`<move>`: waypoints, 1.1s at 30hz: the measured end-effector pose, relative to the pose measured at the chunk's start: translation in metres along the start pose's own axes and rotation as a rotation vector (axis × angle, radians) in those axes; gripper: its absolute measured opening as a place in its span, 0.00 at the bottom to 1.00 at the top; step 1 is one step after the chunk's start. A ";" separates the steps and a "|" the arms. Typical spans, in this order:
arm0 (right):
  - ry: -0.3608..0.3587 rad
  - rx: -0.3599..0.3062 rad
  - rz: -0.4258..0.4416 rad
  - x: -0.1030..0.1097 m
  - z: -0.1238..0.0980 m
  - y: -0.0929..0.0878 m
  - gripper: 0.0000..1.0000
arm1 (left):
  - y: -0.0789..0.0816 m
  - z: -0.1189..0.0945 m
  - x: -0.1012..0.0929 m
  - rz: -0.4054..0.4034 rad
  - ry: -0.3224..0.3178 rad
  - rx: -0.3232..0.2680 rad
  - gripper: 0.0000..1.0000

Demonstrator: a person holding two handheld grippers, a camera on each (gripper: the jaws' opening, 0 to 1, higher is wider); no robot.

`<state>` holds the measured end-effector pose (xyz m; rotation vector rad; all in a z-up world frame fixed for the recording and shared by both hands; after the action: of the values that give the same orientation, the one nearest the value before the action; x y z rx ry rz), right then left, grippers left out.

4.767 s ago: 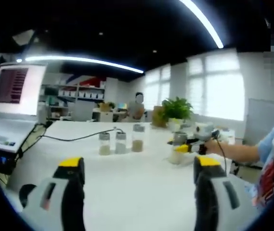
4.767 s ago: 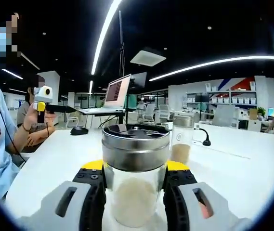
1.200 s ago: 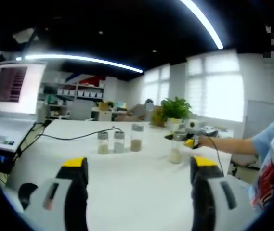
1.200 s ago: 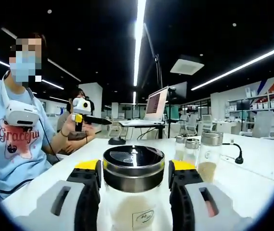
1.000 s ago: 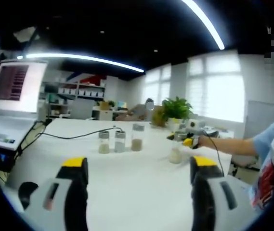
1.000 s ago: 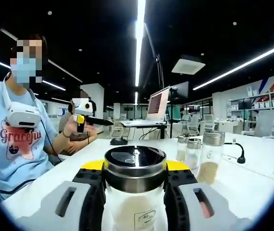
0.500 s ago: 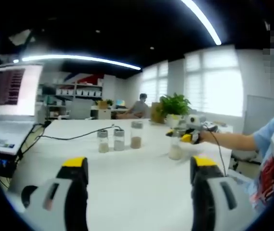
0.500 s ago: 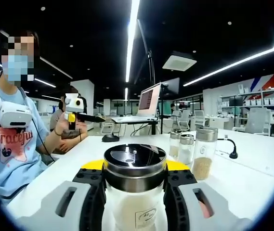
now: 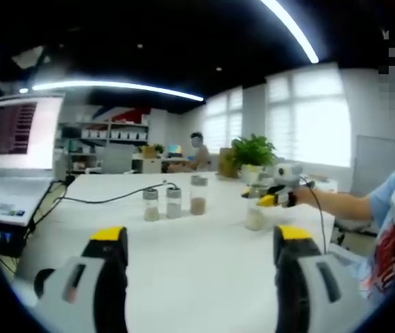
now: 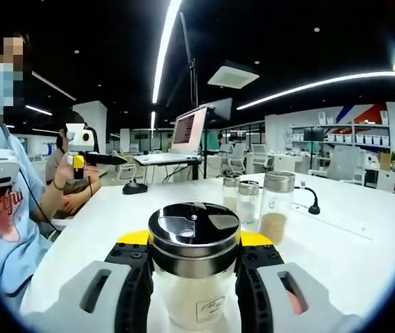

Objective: Rotate the seasoning bottle until the label or dispensing opening points toward the visible target arrow and the bottle remains upright within the marked orientation range

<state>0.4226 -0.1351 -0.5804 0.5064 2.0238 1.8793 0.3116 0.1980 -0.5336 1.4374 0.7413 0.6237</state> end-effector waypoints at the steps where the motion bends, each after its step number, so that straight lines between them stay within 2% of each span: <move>1: -0.018 -0.005 0.001 0.000 0.000 0.000 0.45 | 0.000 0.000 0.000 0.000 -0.001 -0.001 0.92; 5: -0.094 -0.026 0.011 -0.001 -0.001 0.000 0.45 | 0.001 -0.001 0.001 0.000 0.001 -0.003 0.92; 11: -0.192 -0.009 0.018 0.001 0.000 0.000 0.45 | 0.001 -0.002 0.003 -0.010 0.007 -0.007 0.92; 16: -0.290 -0.060 0.020 0.002 -0.003 -0.001 0.45 | 0.000 -0.002 0.005 -0.008 0.013 0.002 0.92; 22: -0.382 -0.053 0.021 0.005 -0.001 -0.003 0.45 | -0.002 -0.004 0.008 -0.036 0.020 0.001 0.91; 29: -0.528 -0.057 0.013 0.007 -0.001 -0.005 0.44 | 0.002 -0.010 0.012 -0.045 0.033 -0.014 0.91; 33: -0.612 -0.034 0.020 0.009 0.000 -0.005 0.44 | 0.003 -0.014 0.015 -0.054 0.052 -0.024 0.91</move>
<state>0.4140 -0.1312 -0.5852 0.9563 1.5777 1.5121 0.3107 0.2185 -0.5312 1.3795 0.8080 0.6281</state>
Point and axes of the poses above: the point that each gripper's makers call its tool centre point, and the gripper's own axes: z roughly forward along the fingers, x roughly to its left, y roughly out of its top, the point moved 5 cm from there along -z, roughly backward along the fingers, and after that the axes turned 3 degrees about -x, right-handed, at the moved point
